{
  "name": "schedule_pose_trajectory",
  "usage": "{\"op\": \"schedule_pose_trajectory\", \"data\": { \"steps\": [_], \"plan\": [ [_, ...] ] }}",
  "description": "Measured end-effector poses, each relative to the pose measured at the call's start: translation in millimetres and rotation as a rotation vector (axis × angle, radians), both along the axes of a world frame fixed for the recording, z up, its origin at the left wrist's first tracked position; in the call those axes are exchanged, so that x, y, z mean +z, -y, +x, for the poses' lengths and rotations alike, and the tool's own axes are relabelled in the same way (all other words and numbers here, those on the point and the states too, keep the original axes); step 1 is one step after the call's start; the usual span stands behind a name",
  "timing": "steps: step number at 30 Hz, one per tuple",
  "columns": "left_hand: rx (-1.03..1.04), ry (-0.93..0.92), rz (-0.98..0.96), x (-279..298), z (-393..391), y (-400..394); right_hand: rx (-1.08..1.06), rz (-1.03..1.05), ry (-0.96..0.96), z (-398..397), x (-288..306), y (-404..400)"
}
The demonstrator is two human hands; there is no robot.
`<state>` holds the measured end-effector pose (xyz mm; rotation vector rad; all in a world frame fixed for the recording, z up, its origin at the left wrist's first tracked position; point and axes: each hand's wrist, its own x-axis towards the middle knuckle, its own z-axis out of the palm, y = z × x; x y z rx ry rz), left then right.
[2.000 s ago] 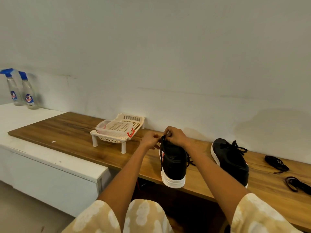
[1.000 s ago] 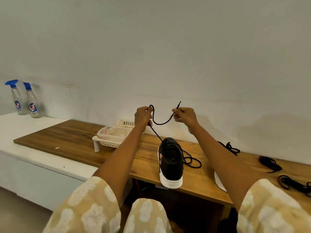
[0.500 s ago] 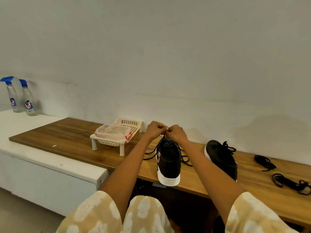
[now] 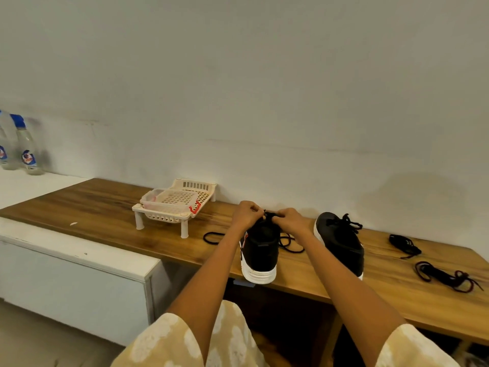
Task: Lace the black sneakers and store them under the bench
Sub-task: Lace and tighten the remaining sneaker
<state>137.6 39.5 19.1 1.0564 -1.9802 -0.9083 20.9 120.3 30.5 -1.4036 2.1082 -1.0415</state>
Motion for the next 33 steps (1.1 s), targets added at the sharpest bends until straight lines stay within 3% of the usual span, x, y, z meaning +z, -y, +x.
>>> {"op": "schedule_pose_trajectory", "data": {
  "steps": [11, 33],
  "plan": [
    [0.056, 0.041, -0.009, -25, -24, -12, -0.066, -0.110, 0.560, -19, -13, -6],
    [0.015, -0.007, -0.100, -22, -31, -13, 0.056, -0.105, 0.600, -22, -11, -14]
  ]
}}
